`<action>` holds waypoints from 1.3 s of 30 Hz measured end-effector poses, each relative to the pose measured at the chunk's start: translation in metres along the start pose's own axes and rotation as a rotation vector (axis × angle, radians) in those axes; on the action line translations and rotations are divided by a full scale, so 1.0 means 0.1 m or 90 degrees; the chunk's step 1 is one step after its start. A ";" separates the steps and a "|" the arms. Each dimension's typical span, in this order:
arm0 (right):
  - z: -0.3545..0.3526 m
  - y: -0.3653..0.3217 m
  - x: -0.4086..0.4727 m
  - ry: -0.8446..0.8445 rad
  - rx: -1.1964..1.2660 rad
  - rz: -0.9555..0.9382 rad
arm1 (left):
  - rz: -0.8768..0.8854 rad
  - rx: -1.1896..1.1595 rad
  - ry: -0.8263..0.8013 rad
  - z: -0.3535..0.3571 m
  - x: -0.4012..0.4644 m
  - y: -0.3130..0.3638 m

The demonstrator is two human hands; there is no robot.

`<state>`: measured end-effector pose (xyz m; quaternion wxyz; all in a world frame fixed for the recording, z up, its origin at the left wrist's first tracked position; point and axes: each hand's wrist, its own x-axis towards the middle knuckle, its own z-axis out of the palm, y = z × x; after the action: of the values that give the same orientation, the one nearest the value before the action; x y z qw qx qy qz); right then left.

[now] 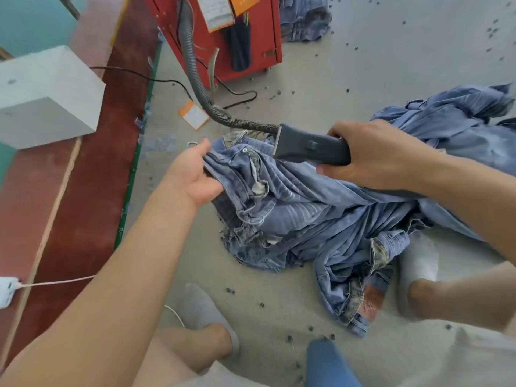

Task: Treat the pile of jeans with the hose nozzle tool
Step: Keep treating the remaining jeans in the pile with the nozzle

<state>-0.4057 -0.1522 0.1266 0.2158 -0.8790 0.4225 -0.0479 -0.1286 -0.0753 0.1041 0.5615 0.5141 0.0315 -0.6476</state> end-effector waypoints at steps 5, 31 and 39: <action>0.01 -0.04 0.05 -0.002 -0.003 -0.003 | 0.020 -0.214 0.009 0.08 0.03 0.12; 0.60 -0.62 0.37 0.246 0.502 0.259 | 0.123 -0.341 -0.159 0.62 0.11 0.04; -0.02 -0.18 0.68 0.260 0.603 0.324 | 0.117 0.617 -0.162 0.20 0.23 -0.41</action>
<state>-0.3498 -0.1948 0.1299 0.5049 -0.5300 0.5863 -0.3470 -0.1683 -0.0882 0.0758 0.3126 0.6333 -0.3869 -0.5930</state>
